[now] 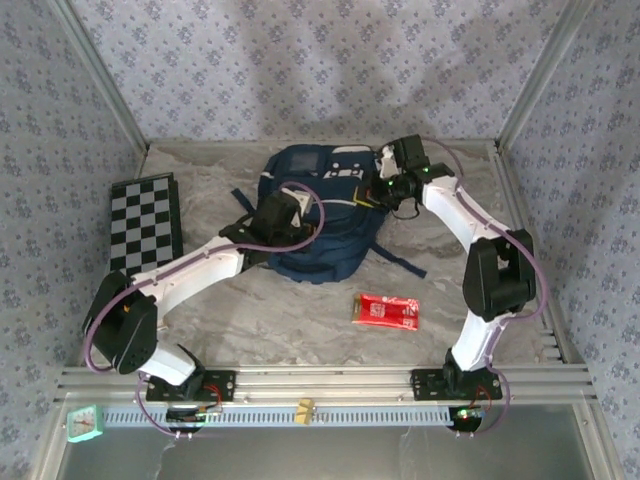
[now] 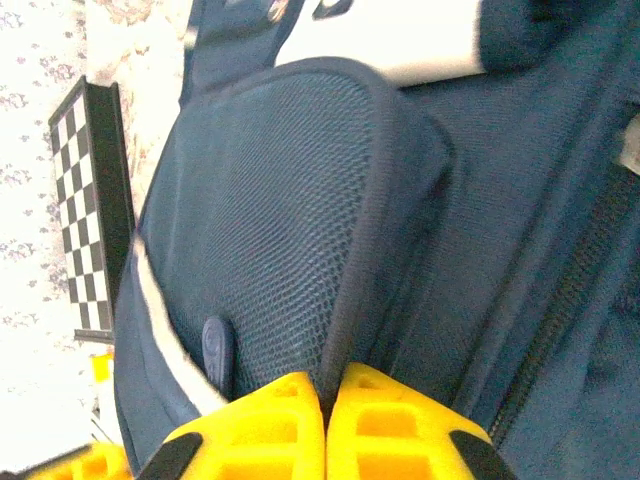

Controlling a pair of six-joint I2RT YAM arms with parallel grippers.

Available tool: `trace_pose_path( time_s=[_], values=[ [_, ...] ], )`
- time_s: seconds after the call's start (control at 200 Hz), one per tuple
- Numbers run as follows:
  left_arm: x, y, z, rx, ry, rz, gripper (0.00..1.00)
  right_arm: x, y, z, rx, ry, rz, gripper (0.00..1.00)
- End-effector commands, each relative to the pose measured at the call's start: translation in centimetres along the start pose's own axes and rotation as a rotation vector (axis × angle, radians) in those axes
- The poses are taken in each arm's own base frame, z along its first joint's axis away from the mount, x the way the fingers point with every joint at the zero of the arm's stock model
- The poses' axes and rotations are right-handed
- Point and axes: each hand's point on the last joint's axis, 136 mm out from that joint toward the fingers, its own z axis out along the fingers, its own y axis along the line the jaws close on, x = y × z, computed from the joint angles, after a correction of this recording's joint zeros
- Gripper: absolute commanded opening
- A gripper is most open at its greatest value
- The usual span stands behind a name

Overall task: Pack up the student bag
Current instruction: Unzip the student bag at the top-center of the table.

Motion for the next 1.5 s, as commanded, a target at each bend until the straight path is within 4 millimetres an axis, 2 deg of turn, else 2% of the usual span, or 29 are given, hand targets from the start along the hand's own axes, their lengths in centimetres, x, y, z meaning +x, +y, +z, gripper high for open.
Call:
trace_pose_path(
  time_s=[0.0,0.08,0.14,0.235,0.305,0.335,0.425,0.555,0.77,0.9,0.995,1.015,1.054,1.104,1.249,1.494],
  values=[
    [0.0,-4.4,-0.2,0.081,0.030,0.033,0.00,-5.3,-2.0,-2.8,-0.007,-0.153,0.083,0.23],
    [-0.3,-5.2,0.7,0.091,0.041,0.026,0.00,-4.7,-0.9,-3.9,-0.065,-0.176,0.136,0.47],
    [-0.6,-5.1,1.2,0.075,0.050,0.037,0.00,-3.7,-0.9,-4.8,-0.039,-0.192,0.148,0.58],
    [-0.8,-5.0,1.5,0.058,0.059,0.053,0.00,-1.0,-0.7,-4.7,-0.052,-0.172,0.198,0.65],
    [-0.9,-5.1,1.6,0.063,0.053,0.056,0.00,0.8,0.0,-3.9,-0.113,-0.163,0.245,0.66],
    [-0.9,-5.2,1.5,0.066,0.052,0.061,0.00,2.2,-0.3,-3.0,-0.126,-0.145,0.272,0.66],
    [-1.0,-5.1,1.5,0.062,0.050,0.063,0.00,3.8,0.8,-2.0,-0.153,-0.134,0.290,0.62],
    [-1.1,-5.1,1.5,0.064,0.046,0.064,0.00,4.8,1.5,-1.0,-0.090,-0.139,0.255,0.54],
    [-1.0,-5.0,1.6,0.055,0.045,0.073,0.00,4.5,1.2,0.8,-0.054,-0.123,0.248,0.34],
    [-1.3,-4.9,1.5,0.050,0.041,0.085,0.00,4.5,2.0,1.1,-0.052,-0.118,0.226,0.23],
    [-1.4,-4.7,1.5,0.034,0.040,0.096,0.00,4.4,1.2,1.1,-0.008,-0.125,0.207,0.12],
    [-1.5,-4.6,1.4,0.031,0.040,0.099,0.00,3.5,1.9,0.5,-0.019,-0.147,0.195,0.09],
    [-1.5,-4.4,1.3,0.023,0.045,0.108,0.00,2.9,1.8,0.3,-0.018,-0.159,0.193,0.04],
    [-1.4,-3.8,1.1,-0.001,0.051,0.112,0.00,2.2,1.3,0.1,-0.012,-0.169,0.191,0.00],
    [-0.4,-2.2,0.3,-0.035,0.070,0.123,0.00,0.9,0.1,-0.7,0.019,-0.189,0.165,0.00],
    [2.1,3.4,-1.4,-0.147,0.092,0.065,0.00,-1.7,-1.5,-2.5,0.016,-0.217,0.136,0.00]
  ],
)
